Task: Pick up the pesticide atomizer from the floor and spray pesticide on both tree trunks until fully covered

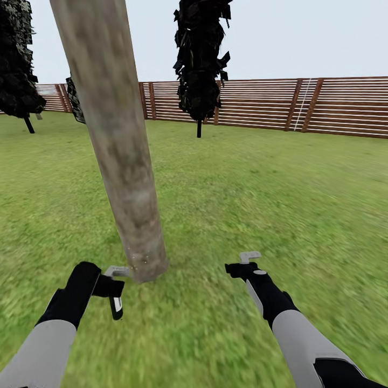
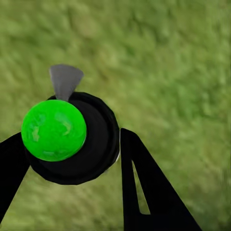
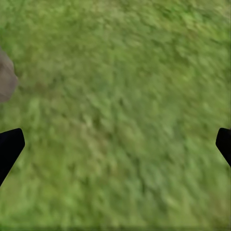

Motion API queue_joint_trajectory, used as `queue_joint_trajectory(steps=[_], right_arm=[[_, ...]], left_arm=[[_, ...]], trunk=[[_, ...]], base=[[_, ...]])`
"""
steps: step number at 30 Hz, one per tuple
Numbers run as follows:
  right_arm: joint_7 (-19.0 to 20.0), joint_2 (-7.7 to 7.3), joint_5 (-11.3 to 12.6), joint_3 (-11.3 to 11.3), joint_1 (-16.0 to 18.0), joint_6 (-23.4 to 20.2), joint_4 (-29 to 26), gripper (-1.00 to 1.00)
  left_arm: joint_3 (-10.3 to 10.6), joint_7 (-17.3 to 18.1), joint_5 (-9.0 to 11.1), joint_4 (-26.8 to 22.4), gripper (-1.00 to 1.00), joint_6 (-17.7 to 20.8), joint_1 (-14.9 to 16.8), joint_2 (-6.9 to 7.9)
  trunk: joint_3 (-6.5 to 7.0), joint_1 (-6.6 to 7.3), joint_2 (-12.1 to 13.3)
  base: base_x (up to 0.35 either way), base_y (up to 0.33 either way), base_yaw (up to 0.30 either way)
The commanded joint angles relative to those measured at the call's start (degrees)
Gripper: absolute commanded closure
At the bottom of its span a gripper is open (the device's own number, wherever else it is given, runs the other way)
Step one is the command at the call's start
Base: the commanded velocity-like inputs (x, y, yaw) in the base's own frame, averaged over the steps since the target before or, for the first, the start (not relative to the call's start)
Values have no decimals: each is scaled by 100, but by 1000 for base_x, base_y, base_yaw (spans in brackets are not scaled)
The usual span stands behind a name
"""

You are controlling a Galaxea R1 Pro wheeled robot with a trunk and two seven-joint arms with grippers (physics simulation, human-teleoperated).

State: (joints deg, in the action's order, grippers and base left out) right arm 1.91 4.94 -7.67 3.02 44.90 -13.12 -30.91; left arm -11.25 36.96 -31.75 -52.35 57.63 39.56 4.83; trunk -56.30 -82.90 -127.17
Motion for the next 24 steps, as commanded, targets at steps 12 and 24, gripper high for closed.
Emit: queue_joint_trajectory(steps=[12,24], right_arm=[[20,7,-59,32,2,-32,-12,-100],[13,7,-67,32,2,-32,-10,-100]], left_arm=[[-117,158,-13,-1,100,70,385,591],[425,820,-68,-12,100,64,443,576]], trunk=[[-5,1,-2],[-5,1,-2]], base=[[0,0,0],[0,0,0]])
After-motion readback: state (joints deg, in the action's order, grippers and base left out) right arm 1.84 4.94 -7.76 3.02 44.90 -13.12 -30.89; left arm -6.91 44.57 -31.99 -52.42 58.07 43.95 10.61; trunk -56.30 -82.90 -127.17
